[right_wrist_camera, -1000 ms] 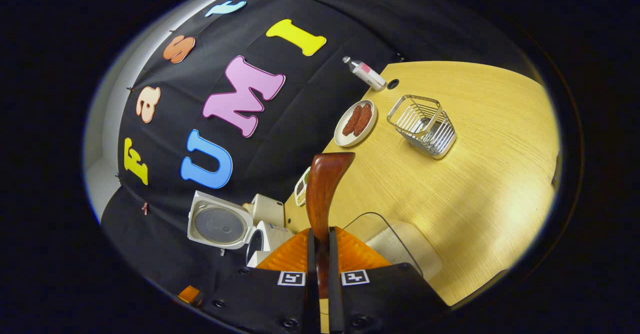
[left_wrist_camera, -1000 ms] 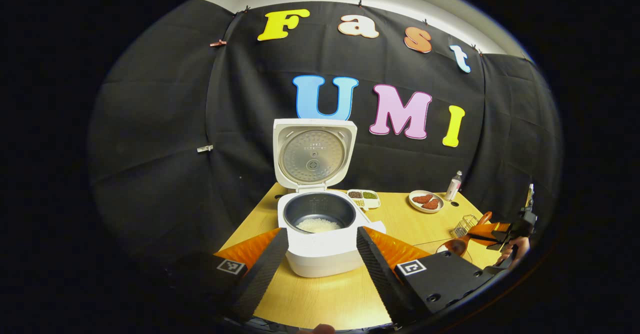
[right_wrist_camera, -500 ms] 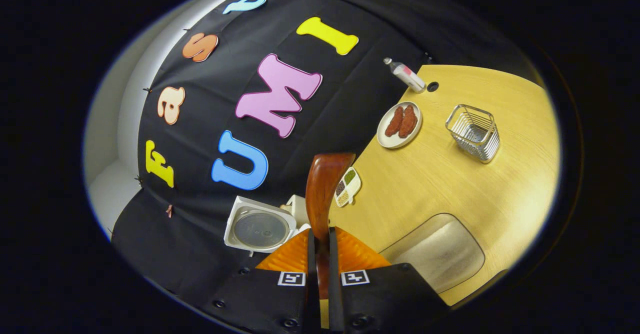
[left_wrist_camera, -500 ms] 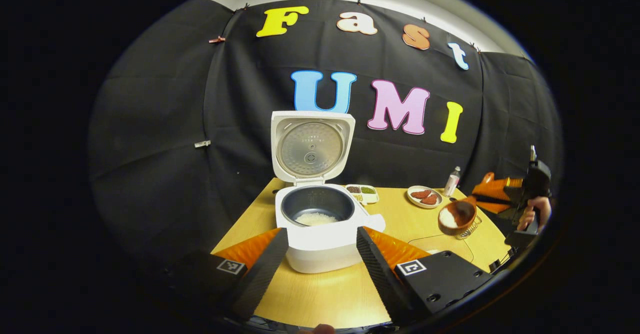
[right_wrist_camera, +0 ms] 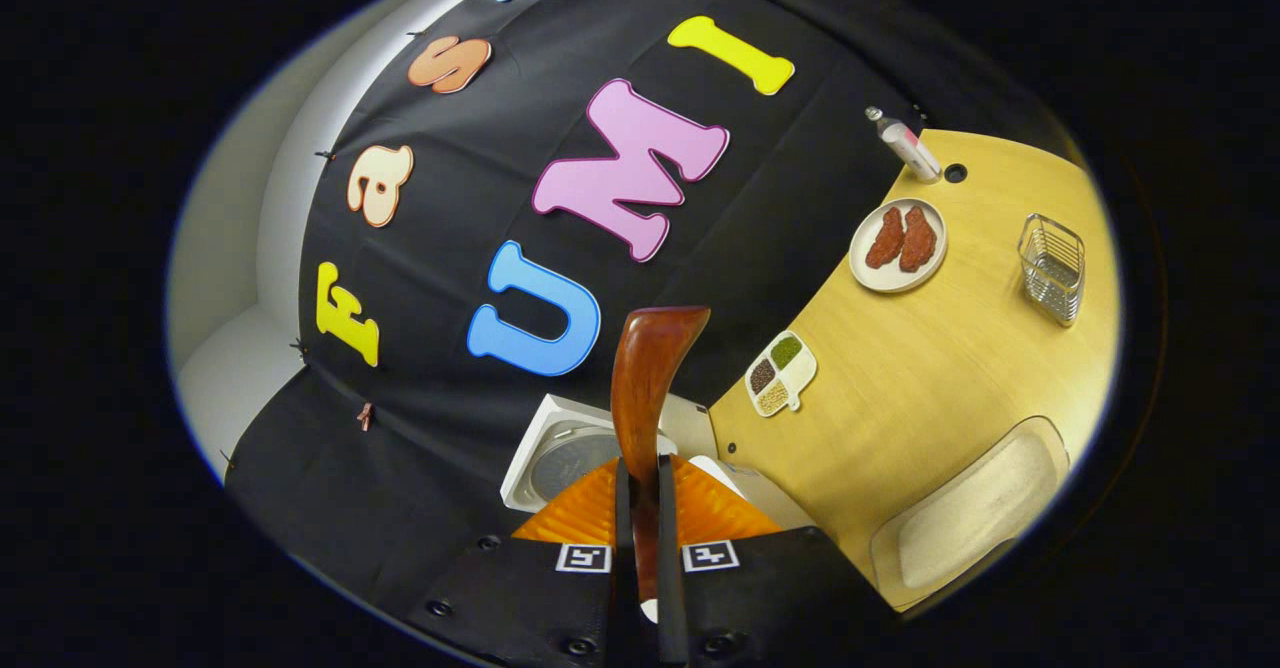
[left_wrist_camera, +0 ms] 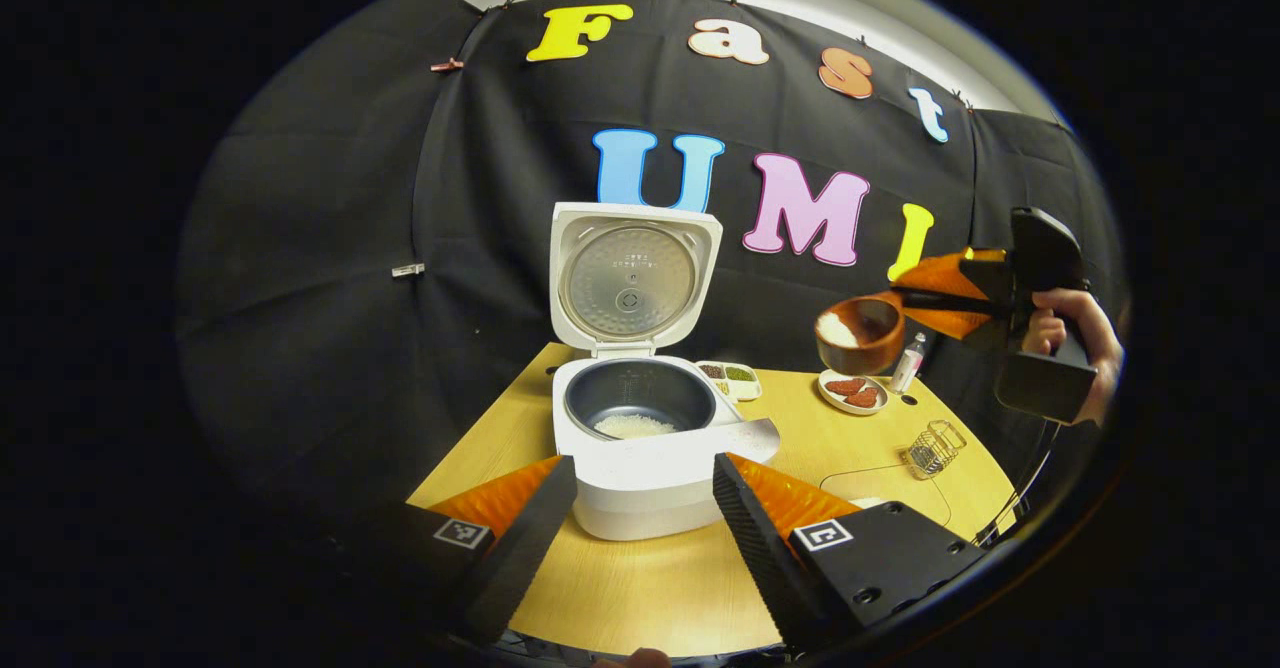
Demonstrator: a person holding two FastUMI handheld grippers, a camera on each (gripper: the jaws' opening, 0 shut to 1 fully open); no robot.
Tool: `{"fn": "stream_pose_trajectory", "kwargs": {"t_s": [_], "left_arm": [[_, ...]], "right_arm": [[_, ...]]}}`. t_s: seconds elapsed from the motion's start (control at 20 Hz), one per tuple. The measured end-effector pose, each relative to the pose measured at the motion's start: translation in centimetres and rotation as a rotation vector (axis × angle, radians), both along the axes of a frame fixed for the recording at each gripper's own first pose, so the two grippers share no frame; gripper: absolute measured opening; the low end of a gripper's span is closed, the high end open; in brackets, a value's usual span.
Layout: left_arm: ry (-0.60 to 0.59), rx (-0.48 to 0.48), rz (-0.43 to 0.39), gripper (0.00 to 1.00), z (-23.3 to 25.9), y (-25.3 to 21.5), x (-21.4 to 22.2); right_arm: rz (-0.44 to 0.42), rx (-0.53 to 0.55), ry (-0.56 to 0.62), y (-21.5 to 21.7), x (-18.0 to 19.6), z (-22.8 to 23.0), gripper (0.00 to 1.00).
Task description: Close the left gripper, press the button to open the rice cooker; take a wooden spoon from the chopstick holder with the right hand, scoop a spoonful of rice and pour it into the rice cooker, then put the wooden spoon back into the chopstick holder.
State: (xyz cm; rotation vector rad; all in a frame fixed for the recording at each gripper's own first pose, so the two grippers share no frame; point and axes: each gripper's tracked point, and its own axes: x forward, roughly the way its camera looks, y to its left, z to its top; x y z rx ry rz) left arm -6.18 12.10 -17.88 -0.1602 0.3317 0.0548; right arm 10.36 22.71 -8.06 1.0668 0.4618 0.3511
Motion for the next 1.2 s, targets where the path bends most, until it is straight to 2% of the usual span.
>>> {"fn": "stream_pose_trajectory", "kwargs": {"t_s": [0.5, 0.7, 0.8, 1.2], "left_arm": [[0.026, -0.048, 0.022, 0.95, -1.9, 2.0, 0.7], [0.042, -0.068, 0.032, 0.95, -2.8, 2.4, 0.8], [0.05, -0.074, 0.032, 0.95, -3.3, 2.5, 0.5], [0.095, -0.12, 0.054, 0.95, -5.4, 3.6, 0.1]], "right_arm": [[-0.003, -0.192, -0.078, 10.7, 6.0, -1.1, 0.11], [0.019, -0.356, -0.119, 14.2, 7.7, -3.0, 0.11], [0.032, -0.402, -0.139, 16.0, 8.3, -3.5, 0.11], [0.07, -0.561, -0.194, 19.7, 9.5, -5.7, 0.11]]}}
